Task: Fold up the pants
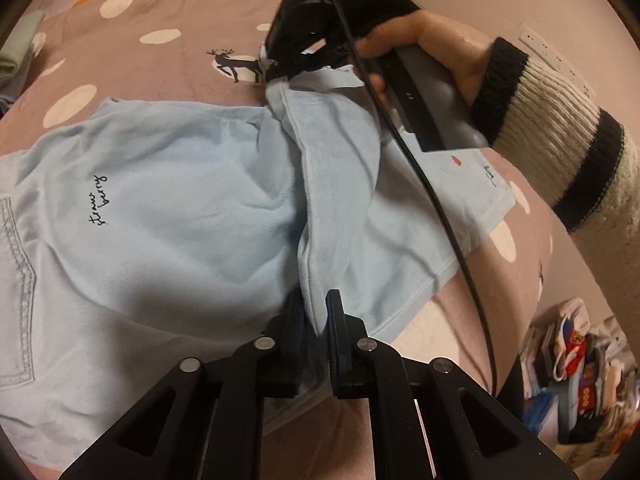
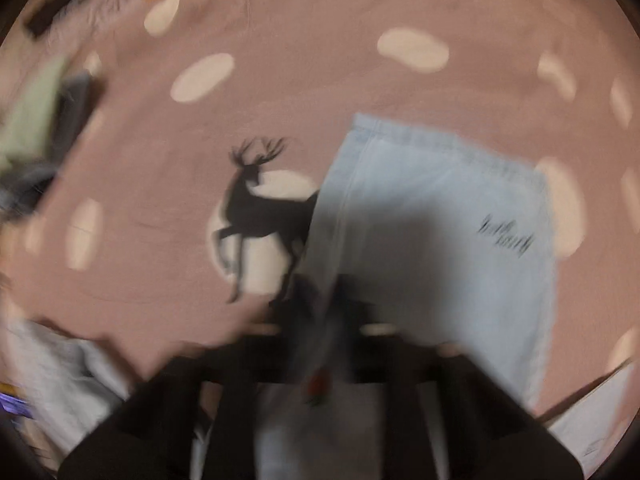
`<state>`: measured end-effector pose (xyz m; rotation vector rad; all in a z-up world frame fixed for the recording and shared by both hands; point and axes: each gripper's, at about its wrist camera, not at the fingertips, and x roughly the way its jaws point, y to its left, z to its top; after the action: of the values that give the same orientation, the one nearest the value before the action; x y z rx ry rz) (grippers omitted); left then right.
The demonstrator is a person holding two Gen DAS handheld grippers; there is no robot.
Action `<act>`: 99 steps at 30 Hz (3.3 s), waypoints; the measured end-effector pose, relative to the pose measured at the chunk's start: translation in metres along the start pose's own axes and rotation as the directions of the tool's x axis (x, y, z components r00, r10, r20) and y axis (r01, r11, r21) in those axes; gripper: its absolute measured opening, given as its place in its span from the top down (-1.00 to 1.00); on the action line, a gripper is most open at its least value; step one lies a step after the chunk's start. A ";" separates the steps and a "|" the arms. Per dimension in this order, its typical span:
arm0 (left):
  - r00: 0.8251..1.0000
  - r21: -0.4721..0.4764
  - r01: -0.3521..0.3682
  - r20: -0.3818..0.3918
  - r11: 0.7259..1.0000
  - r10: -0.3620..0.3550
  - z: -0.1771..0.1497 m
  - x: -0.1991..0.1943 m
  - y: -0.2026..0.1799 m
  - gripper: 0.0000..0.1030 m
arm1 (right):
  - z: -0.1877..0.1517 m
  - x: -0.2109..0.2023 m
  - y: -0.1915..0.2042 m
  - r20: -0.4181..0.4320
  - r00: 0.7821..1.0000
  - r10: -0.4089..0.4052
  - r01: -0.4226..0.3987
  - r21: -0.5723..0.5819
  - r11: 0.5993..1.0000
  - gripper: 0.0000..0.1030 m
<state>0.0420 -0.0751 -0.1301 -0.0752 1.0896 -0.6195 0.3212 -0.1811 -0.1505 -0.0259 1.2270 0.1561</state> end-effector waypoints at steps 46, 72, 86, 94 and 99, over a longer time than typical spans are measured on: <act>0.980 0.181 -0.198 0.003 0.963 0.201 -0.006 0.006 -0.034 0.87 | -0.293 -0.175 -0.264 0.565 0.818 -0.109 -0.388 0.681 0.621 0.94; 0.988 -0.139 -0.067 0.130 0.988 0.085 -0.005 -0.075 0.027 0.69 | -0.253 -0.186 -0.194 0.465 0.884 -0.044 -0.151 0.374 0.915 0.48; 0.907 -0.481 -0.304 0.117 0.822 0.404 -0.063 -0.120 0.159 0.90 | -0.245 -0.106 -0.056 0.218 0.954 0.207 -0.198 -0.063 0.978 1.00; 0.888 -0.461 -0.343 0.126 0.819 0.443 -0.053 -0.132 0.151 0.86 | -0.217 -0.132 -0.109 0.248 0.967 -0.052 0.031 0.088 0.996 0.58; 0.935 -0.290 -0.262 0.161 0.920 0.317 -0.015 -0.107 0.113 0.85 | -0.172 -0.137 -0.061 0.275 0.949 0.153 -0.119 -0.134 0.984 0.36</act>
<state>0.0450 0.0762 -0.0909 -0.2004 0.9528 -0.1886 0.1233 -0.2733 -0.0837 -0.0191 0.9306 0.3408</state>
